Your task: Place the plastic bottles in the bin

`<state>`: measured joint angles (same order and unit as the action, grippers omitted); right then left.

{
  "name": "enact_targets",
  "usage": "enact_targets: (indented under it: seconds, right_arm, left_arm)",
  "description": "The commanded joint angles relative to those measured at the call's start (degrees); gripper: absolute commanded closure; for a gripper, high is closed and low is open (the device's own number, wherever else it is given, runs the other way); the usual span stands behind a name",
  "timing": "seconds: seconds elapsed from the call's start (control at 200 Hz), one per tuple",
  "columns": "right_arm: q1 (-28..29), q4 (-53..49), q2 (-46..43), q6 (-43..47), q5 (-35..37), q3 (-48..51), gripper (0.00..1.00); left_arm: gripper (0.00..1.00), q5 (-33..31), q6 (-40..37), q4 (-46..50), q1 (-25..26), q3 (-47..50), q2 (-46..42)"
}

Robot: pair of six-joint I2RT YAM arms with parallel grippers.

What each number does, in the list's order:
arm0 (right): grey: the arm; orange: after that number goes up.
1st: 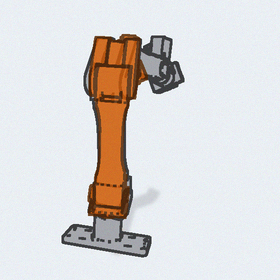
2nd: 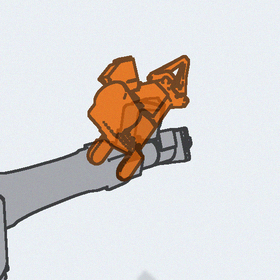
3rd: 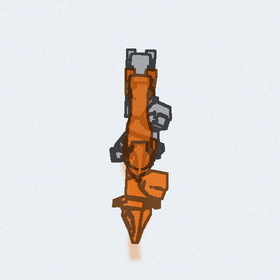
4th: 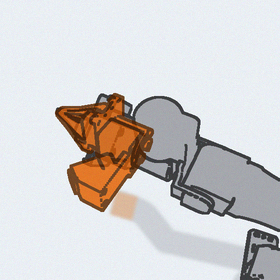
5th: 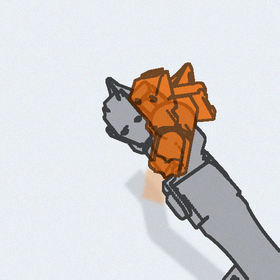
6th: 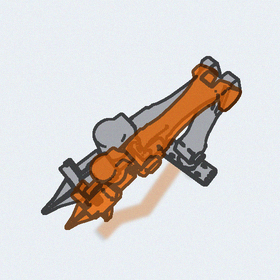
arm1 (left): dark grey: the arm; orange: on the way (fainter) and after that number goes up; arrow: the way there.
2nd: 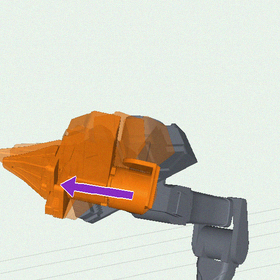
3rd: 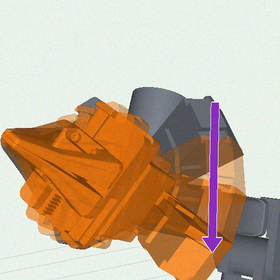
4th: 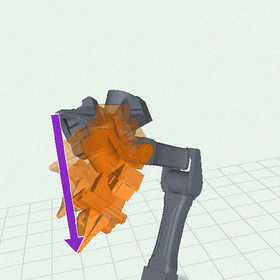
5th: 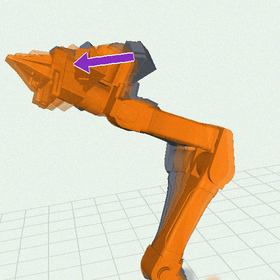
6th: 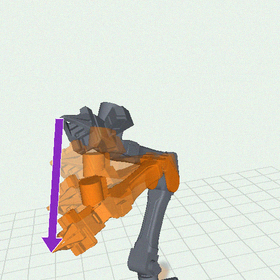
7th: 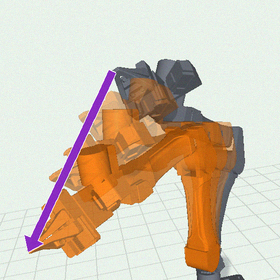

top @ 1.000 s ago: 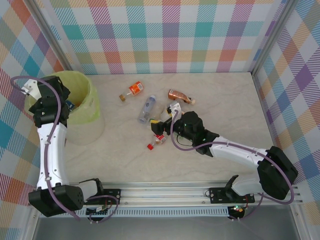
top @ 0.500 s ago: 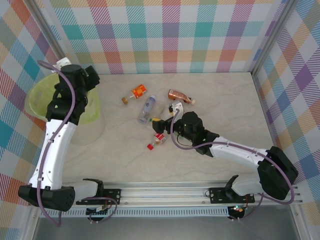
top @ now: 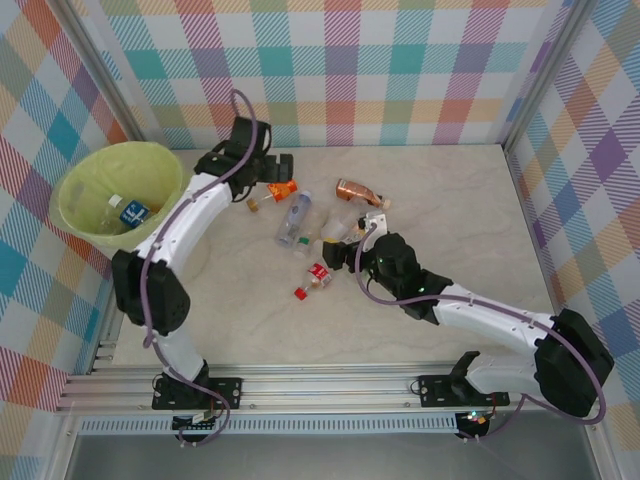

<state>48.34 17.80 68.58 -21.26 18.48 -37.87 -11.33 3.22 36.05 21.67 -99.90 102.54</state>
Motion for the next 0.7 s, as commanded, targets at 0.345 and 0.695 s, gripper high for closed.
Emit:
enact_targets:
  seconds: [0.345, 0.695]
  right_arm:
    - [-0.3, -6.2, -10.5, -3.6, 5.0, 4.6, 0.00]
    - [-0.3, -8.8, -12.9, -3.0, 4.9, 4.7, 0.00]
  left_arm:
    - [0.00, 11.7, -12.5, -1.9, -4.2, -3.2, 15.9]
    - [0.00, 13.6, -15.7, 1.8, -7.9, -16.9, 30.0]
